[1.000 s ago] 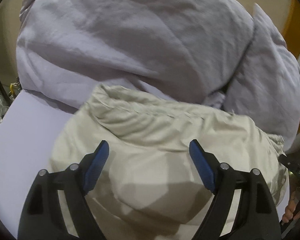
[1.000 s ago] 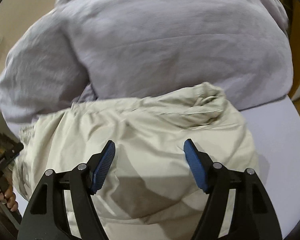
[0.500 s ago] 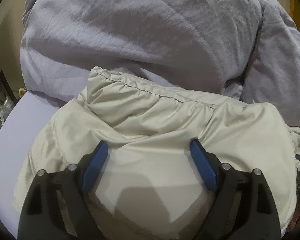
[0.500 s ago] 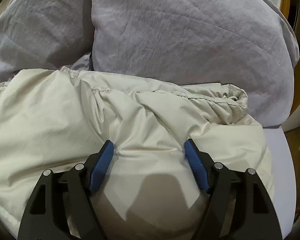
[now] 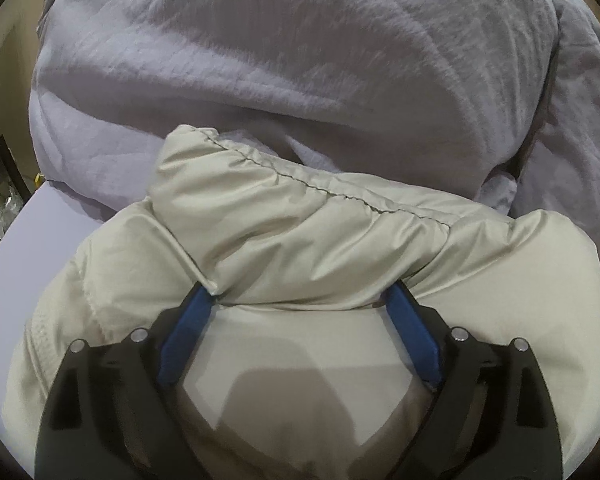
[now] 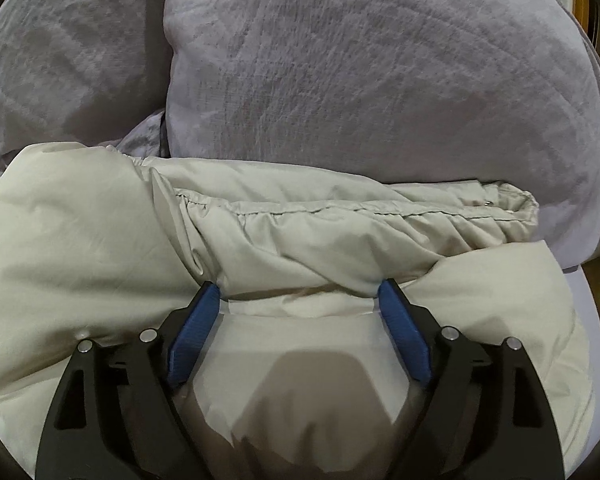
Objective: Fold large clothes
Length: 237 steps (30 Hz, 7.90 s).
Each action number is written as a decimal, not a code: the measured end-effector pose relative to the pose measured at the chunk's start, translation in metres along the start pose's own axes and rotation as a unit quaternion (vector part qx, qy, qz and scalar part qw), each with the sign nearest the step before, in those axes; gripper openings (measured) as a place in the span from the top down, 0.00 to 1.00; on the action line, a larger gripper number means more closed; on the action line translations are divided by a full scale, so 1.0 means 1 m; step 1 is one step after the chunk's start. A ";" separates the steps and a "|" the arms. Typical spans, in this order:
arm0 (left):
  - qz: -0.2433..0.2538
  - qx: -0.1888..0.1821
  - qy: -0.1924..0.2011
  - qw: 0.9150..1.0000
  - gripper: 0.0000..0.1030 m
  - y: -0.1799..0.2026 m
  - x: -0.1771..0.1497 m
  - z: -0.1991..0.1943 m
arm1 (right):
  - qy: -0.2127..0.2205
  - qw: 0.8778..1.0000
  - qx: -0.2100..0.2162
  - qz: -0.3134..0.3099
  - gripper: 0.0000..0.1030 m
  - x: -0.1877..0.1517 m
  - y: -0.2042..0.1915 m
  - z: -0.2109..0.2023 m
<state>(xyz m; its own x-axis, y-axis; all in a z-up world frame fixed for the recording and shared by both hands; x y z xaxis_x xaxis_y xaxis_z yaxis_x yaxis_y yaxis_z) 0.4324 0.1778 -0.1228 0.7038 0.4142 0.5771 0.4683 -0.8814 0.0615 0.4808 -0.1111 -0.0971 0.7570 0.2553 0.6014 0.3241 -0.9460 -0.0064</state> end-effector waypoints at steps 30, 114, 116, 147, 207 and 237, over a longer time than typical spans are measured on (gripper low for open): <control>-0.014 -0.035 0.003 0.999 0.11 -0.003 0.000 -0.022 | -0.004 0.999 0.012 0.045 0.14 0.034 -0.018 0.012; 0.047 0.075 -0.013 0.996 0.06 -0.014 0.015 0.020 | -0.013 0.992 -0.099 0.081 0.03 -0.008 0.050 0.058; 0.045 0.076 -0.014 0.996 0.05 -0.014 0.012 0.027 | -0.012 0.992 -0.099 0.081 0.03 -0.010 0.057 0.057; 0.026 0.056 -0.025 0.998 0.04 -0.060 -0.006 -0.023 | -0.029 0.985 -0.108 0.129 0.01 -0.042 0.113 -0.002; -0.188 -0.013 -0.063 0.980 0.29 -0.219 -0.186 -0.154 | -0.053 0.978 0.053 0.194 0.37 -0.202 0.103 -0.128; -0.271 -0.071 -0.056 0.958 0.59 -0.218 -0.162 -0.122 | -0.048 0.998 0.014 -0.042 0.19 -0.186 -0.039 -0.082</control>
<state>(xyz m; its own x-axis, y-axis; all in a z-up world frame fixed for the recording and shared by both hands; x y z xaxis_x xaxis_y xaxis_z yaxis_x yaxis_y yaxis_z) 0.1513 0.2748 -0.1300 0.4336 0.8350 0.3386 0.7097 -0.5481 0.4427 0.2809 -0.1376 -0.1434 0.7769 0.3528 0.5215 0.4039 -0.9146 0.0171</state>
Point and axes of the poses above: each gripper's, at about its wrist camera, not at the fingertips, and z roughly the way its jaws point, y to its right, x to its top, the point moved 3 cm from there along z, roughly the way its jaws point, and after that the axes turned 6 degrees about -y, right-handed, at the moved point
